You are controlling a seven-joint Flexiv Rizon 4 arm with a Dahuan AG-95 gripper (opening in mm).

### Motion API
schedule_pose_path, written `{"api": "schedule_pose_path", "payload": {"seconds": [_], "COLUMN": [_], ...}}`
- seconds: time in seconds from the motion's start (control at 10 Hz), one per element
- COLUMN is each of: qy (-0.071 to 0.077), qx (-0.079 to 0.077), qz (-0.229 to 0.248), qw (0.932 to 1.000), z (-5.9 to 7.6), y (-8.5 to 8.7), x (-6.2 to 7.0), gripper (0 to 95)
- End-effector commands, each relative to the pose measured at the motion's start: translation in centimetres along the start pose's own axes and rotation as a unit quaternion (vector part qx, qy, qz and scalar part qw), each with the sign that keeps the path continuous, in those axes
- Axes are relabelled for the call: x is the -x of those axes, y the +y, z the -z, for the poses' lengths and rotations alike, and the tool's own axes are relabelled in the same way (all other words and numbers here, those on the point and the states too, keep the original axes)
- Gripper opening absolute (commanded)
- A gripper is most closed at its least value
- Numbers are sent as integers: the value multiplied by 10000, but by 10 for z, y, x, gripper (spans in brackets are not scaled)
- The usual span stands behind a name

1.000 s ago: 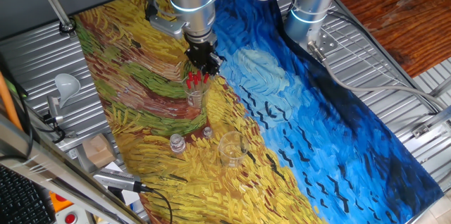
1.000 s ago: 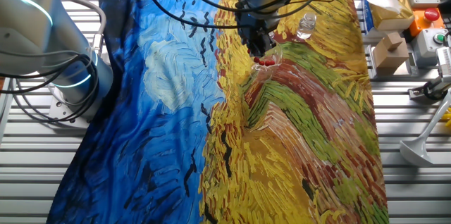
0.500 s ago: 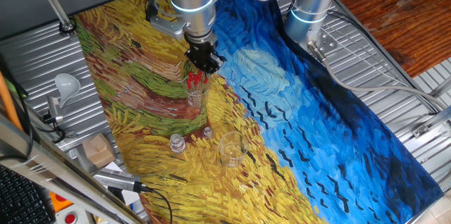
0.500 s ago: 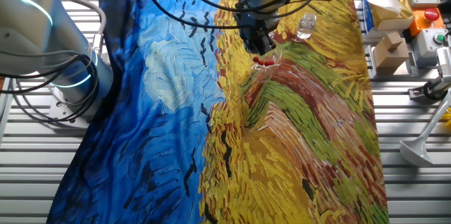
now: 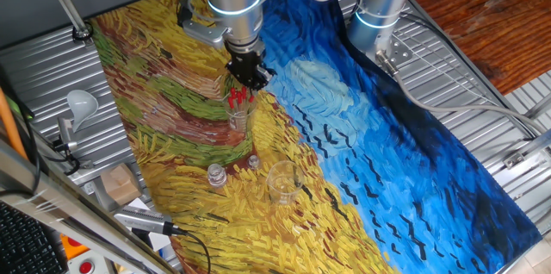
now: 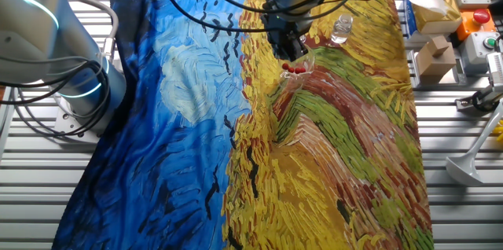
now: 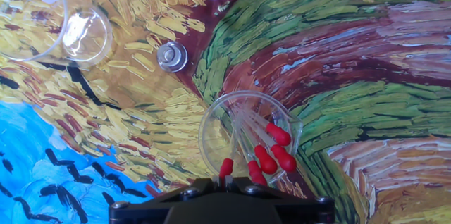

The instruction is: Transfer liquid using a dropper

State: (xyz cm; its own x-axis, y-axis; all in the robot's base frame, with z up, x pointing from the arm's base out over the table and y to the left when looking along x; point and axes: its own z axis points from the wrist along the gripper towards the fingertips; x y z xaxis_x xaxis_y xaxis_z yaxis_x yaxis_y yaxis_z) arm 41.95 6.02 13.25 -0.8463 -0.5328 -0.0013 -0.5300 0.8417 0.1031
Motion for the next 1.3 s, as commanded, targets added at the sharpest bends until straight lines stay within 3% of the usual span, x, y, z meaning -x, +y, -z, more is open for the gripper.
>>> {"api": "schedule_pose_path", "payload": {"seconds": [0.1,0.8,1.3], "qy": [9,153,221], "qx": [3,124,284], "qz": [-9,-29,0], "qw": [10000,9998,9994], "z": [5,52,57], "y": [2,14,10], "x": [0,3,2], "gripper": [0,0,0]}}
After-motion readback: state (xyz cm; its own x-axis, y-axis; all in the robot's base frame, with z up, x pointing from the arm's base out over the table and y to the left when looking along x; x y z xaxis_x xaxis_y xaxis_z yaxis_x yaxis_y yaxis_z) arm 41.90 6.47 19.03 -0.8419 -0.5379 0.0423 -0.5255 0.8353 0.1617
